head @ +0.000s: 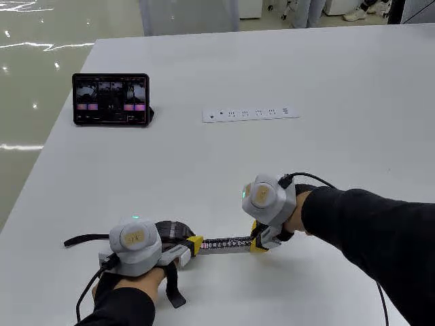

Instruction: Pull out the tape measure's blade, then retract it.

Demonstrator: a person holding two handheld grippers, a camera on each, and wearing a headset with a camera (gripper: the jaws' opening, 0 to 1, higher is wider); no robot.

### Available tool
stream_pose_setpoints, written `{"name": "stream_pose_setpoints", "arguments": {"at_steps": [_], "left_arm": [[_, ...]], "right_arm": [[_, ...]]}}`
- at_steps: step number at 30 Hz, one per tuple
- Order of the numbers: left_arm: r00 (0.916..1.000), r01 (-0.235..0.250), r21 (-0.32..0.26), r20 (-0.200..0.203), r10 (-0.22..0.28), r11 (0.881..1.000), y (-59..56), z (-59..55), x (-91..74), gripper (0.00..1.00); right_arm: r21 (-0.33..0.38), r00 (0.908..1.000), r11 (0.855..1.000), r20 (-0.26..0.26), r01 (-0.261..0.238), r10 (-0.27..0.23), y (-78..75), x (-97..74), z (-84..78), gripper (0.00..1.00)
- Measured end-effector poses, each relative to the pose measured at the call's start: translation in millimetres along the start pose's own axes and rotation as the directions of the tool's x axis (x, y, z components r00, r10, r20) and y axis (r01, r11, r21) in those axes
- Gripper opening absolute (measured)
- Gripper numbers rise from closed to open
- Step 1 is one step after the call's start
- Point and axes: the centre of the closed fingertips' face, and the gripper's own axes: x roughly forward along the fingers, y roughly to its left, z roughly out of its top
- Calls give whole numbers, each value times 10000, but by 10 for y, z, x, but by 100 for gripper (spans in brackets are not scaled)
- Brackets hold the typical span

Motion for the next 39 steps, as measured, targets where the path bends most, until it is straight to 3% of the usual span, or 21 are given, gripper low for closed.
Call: {"name": "stream_pose_setpoints", "arguments": {"at_steps": [39], "left_arm": [[10000, 51, -81, 10, -51, 10000, 2, -3, -6, 63]], "right_arm": [[164, 9999, 9999, 119, 8, -10, 28, 40, 122, 10]]}}
